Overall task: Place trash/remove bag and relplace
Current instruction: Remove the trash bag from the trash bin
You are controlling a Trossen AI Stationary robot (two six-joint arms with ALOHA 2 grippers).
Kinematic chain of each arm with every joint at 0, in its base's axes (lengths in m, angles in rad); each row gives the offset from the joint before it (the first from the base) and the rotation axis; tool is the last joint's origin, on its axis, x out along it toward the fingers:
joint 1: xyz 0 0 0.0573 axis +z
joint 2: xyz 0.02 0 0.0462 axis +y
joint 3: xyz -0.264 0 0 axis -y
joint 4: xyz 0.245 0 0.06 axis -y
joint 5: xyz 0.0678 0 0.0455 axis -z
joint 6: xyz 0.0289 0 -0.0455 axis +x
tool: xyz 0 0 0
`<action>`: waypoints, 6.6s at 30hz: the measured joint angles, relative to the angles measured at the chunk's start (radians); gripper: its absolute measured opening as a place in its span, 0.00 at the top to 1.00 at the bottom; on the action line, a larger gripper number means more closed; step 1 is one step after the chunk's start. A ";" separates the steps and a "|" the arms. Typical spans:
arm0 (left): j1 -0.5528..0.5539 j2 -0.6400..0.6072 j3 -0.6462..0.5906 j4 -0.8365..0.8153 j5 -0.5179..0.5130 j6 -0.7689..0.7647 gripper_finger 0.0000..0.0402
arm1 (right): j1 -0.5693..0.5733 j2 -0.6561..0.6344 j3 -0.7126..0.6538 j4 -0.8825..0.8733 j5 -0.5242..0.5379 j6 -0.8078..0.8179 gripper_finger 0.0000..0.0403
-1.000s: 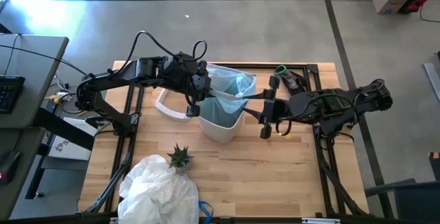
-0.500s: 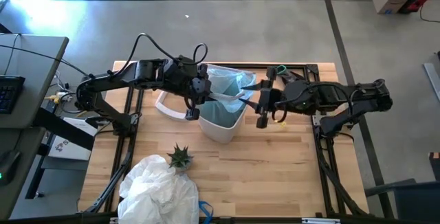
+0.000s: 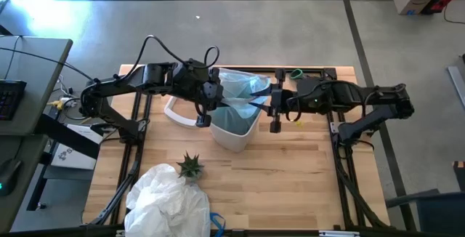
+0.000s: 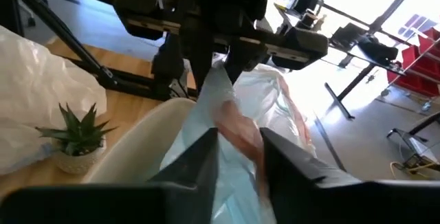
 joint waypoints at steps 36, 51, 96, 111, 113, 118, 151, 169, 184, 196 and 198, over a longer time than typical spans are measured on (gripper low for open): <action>-0.171 0.000 0.000 0.094 0.066 0.014 1.00 | 0.007 0.016 0.000 0.153 0.394 -0.150 1.00; -0.257 0.000 0.000 0.125 0.095 0.023 1.00 | -0.090 0.106 0.000 0.332 0.402 -0.230 1.00; 0.038 -0.224 -0.132 -0.225 0.020 -0.484 0.66 | 0.215 0.096 0.000 0.054 0.188 -0.145 1.00; 0.205 -0.227 -0.246 -0.224 0.193 -0.501 0.72 | 0.208 0.096 0.000 0.025 0.189 -0.148 1.00; 0.215 -0.227 -0.246 -0.228 0.188 -0.498 0.77 | 0.208 0.096 0.000 0.023 0.189 -0.149 1.00; 0.265 -0.233 -0.246 -0.237 0.182 -0.489 0.89 | 0.208 0.096 0.000 0.021 0.189 -0.149 1.00; 0.361 -0.238 -0.322 -0.240 0.367 -0.495 0.64 | 0.208 0.096 0.000 0.010 0.189 -0.147 1.00; 0.361 -0.240 -0.327 -0.109 0.413 -0.443 0.98 | 0.201 0.096 0.000 0.003 0.189 -0.146 1.00; 0.358 -0.240 -0.098 -0.142 0.363 -0.447 1.00 | 0.187 0.096 0.000 0.007 0.188 -0.152 1.00; 0.299 -0.162 0.127 -0.048 0.416 -0.444 1.00 | 0.137 0.096 0.000 0.146 0.171 -0.240 1.00; 0.283 -0.139 0.164 -0.021 0.421 -0.441 1.00 | 0.129 0.096 0.000 0.180 0.167 -0.263 1.00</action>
